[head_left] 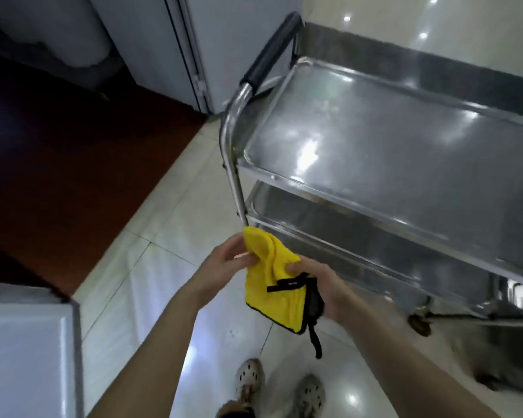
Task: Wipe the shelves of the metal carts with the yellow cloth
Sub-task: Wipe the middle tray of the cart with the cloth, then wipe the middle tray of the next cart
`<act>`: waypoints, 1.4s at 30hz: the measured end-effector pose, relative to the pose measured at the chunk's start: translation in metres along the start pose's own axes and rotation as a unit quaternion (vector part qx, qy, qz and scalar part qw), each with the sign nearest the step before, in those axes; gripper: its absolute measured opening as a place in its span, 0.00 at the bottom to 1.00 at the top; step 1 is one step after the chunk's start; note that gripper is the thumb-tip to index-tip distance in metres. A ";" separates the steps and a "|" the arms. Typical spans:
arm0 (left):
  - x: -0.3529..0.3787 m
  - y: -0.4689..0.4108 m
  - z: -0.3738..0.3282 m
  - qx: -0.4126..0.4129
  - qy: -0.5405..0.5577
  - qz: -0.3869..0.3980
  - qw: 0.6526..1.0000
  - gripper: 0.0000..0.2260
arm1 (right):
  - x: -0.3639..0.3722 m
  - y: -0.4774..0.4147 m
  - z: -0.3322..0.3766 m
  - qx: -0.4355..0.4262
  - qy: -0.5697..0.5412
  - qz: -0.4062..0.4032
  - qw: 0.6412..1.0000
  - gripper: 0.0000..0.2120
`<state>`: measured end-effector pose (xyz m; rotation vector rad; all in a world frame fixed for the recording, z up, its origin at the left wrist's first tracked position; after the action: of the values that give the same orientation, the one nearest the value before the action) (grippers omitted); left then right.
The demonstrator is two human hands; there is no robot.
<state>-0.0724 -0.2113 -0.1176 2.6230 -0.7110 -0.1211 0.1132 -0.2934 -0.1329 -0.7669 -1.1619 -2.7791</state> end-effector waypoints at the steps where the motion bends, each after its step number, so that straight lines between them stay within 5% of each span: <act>1: -0.008 0.013 -0.021 0.009 0.013 0.006 1.000 0.16 | 0.023 0.006 0.006 0.010 -0.012 0.025 1.000 0.27; 5: -0.063 0.047 -0.078 0.036 0.020 -0.071 0.997 0.13 | 0.086 -0.001 0.035 -0.004 0.069 0.009 0.998 0.32; 10: -0.155 0.048 -0.121 0.066 -0.047 -0.187 0.979 0.10 | 0.170 -0.049 0.100 -0.147 0.214 -0.015 0.966 0.31; 16: -0.278 -0.031 -0.165 0.085 -0.107 -0.093 0.986 0.07 | 0.266 -0.146 0.181 -0.258 0.488 -0.085 0.830 0.33; 19: -0.330 -0.068 -0.198 0.085 -0.168 -0.017 0.982 0.07 | 0.311 -0.183 0.225 -0.284 0.467 -0.099 0.832 0.30; 25: -0.415 -0.153 -0.247 0.075 -0.248 0.048 0.965 0.17 | 0.348 -0.244 0.298 -0.350 0.413 -0.184 0.821 0.07; 32: -0.451 -0.300 -0.266 0.053 -0.447 0.059 0.891 0.11 | 0.295 -0.295 0.378 -0.341 0.386 -0.326 0.793 0.08; 42: -0.434 -0.558 -0.395 0.107 -0.425 0.101 0.893 0.05 | 0.193 -0.393 0.537 -0.309 0.319 -0.456 0.771 0.10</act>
<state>-0.1149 0.5895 -0.0018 2.6074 -1.3243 -1.2447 0.0895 0.3832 0.0171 1.0733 -0.4934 -3.6746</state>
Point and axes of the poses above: each hand's wrist, its own y-axis away from the middle knuckle, its own x-axis out of the palm, z = x × y, the point moved 6 cm from there along -y, towards the middle knuckle, and after that the axes turned 3 degrees about -z, right-handed, at the moved point
